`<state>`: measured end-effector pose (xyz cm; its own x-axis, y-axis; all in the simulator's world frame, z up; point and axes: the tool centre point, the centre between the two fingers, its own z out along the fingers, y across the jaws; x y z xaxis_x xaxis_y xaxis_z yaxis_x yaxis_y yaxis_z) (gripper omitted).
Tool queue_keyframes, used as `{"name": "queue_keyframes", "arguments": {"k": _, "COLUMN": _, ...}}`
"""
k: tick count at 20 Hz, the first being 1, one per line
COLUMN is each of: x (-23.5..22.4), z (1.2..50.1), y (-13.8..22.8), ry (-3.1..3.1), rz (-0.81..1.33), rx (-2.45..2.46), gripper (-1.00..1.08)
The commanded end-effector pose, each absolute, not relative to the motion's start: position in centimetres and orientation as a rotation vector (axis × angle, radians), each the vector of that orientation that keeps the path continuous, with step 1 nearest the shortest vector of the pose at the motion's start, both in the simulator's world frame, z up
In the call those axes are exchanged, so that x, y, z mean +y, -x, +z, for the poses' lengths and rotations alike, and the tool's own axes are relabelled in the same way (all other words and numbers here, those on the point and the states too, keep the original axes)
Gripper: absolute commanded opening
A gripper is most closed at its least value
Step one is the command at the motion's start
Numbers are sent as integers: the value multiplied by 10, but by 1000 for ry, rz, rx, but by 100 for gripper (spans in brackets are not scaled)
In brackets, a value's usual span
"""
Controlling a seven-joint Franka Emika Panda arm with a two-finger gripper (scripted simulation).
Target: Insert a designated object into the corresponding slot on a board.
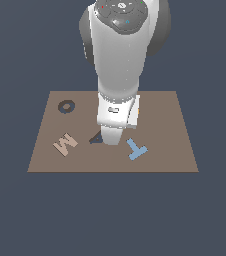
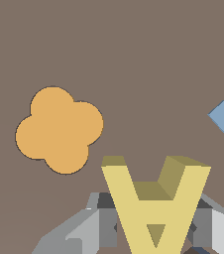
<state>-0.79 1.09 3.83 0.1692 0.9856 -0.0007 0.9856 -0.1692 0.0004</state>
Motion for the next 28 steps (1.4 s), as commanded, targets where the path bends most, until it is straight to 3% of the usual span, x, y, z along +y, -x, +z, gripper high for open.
{"name": "queue_keyframes", "arguments": {"k": 1, "x": 1, "z": 39, "y": 3, "ry": -2314, "rz": 0, "rx": 2123, "gripper": -100}}
{"name": "queue_keyframes", "arguments": {"k": 13, "x": -35, "z": 40, "y": -25, "ry": -1922, "rz": -1, "rx": 2484, "gripper": -100}}
{"name": "queue_keyframes", "arguments": {"k": 28, "x": -49, "z": 40, "y": -46, "ry": -1675, "rz": -1, "rx": 2657, "gripper": -100}}
